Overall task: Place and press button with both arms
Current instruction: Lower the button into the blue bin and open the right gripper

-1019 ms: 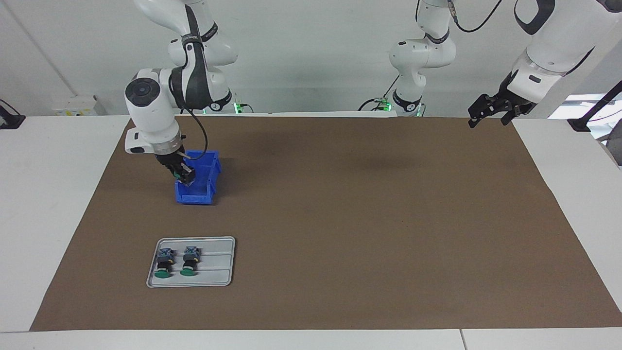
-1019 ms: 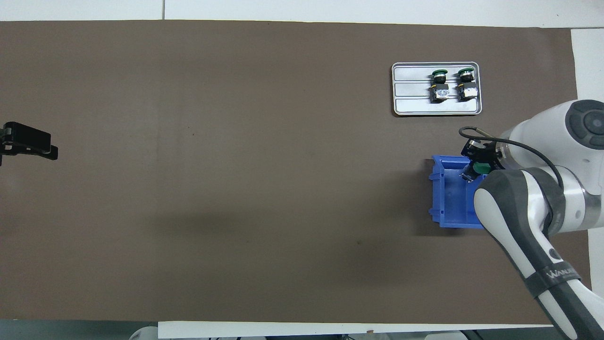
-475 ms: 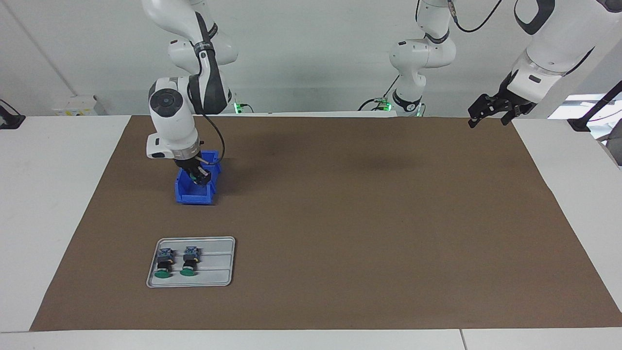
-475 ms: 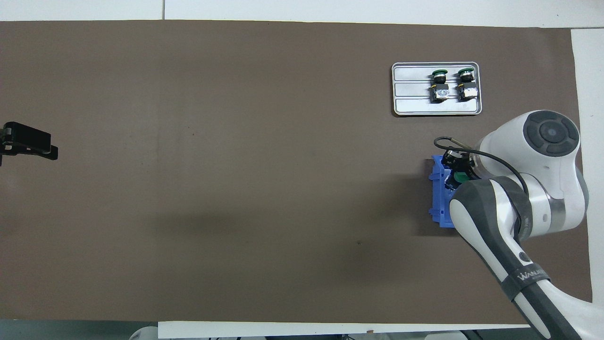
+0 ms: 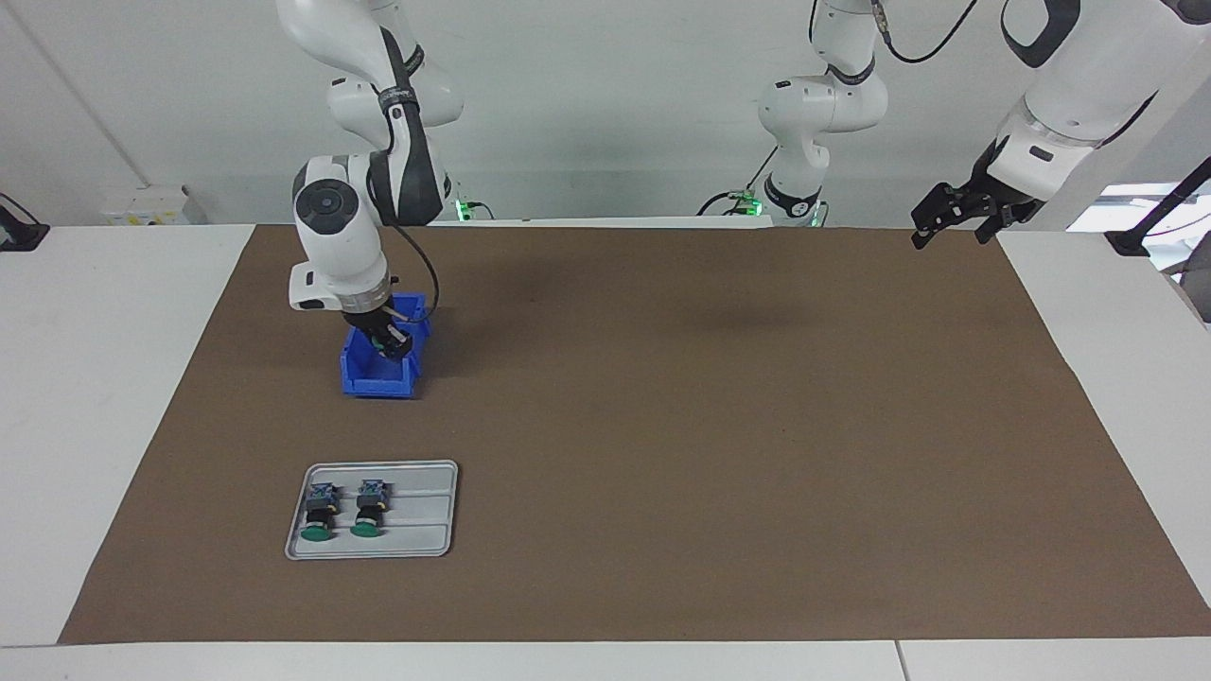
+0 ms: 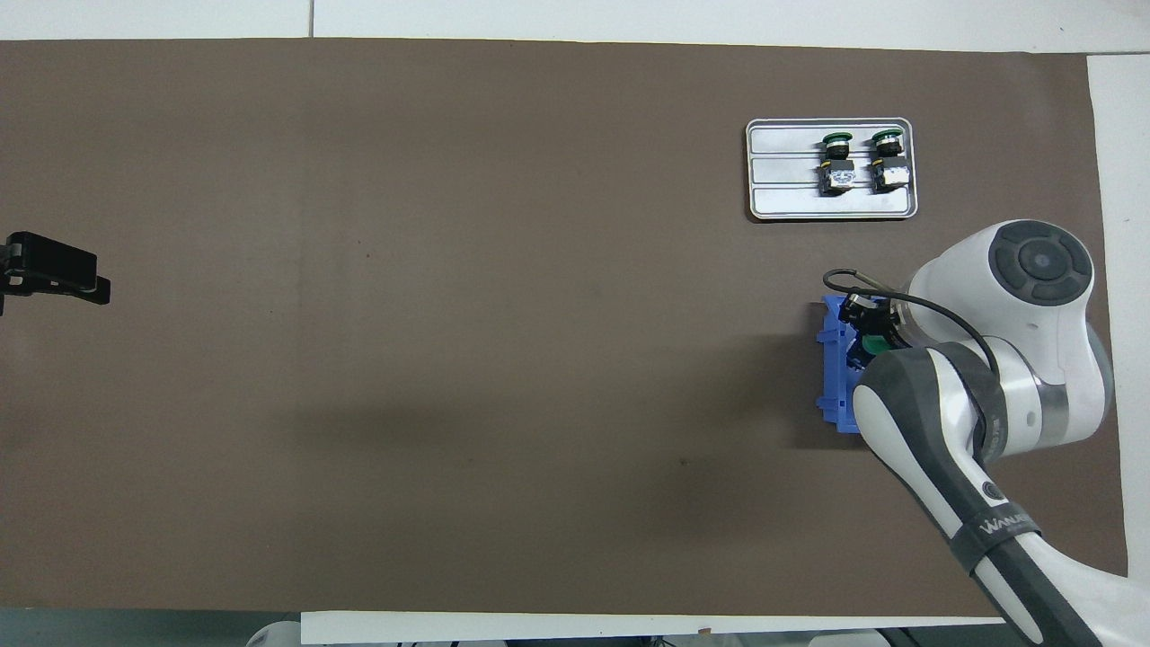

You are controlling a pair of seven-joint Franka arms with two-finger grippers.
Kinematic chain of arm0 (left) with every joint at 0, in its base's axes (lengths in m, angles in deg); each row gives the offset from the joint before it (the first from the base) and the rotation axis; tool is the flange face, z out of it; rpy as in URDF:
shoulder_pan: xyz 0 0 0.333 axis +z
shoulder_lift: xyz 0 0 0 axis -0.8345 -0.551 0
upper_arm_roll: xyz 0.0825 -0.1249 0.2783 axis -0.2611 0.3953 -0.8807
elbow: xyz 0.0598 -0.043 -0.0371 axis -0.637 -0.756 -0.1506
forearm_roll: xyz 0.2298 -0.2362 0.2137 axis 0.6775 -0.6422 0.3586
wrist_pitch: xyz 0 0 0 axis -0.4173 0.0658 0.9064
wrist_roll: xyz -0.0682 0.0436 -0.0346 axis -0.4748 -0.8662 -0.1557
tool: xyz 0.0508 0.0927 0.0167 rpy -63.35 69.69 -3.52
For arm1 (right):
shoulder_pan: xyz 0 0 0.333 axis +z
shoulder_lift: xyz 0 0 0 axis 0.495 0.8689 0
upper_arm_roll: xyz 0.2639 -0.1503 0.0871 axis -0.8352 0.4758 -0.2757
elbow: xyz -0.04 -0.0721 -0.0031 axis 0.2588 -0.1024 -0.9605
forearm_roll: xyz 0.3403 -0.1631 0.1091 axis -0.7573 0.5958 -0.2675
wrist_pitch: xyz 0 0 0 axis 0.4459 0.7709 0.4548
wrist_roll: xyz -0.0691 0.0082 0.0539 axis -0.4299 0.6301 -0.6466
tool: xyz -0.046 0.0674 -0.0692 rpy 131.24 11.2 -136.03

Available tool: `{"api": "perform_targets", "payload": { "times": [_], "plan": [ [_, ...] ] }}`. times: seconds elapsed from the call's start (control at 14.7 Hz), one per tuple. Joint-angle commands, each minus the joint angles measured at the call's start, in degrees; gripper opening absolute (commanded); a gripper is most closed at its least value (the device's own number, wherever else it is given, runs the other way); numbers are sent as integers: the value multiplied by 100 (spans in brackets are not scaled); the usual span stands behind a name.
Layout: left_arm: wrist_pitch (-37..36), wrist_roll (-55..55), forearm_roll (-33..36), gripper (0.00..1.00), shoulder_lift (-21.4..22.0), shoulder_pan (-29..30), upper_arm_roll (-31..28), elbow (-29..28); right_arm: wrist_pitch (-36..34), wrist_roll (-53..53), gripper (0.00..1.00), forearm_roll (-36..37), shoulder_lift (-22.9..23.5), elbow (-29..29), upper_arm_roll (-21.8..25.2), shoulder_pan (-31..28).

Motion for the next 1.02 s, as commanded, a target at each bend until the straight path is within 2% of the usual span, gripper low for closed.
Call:
{"api": "perform_targets", "payload": {
  "times": [0.0, 0.14, 0.54, 0.95],
  "plan": [
    [40, -42, -69, 100, 112, 75, 16, -136, 134, 75, 79, 144, -106, 116, -22, -47],
    [40, -42, -69, 100, 112, 75, 16, -136, 134, 75, 88, 152, -106, 116, -22, -47],
    [40, -42, -69, 100, 112, 75, 16, -136, 12, 23, 95, 231, -106, -24, -30, -21],
    [40, -42, -69, 100, 121, 75, 16, -136, -1121, -574, 98, 231, -246, -876, -48, -30]
  ]
}}
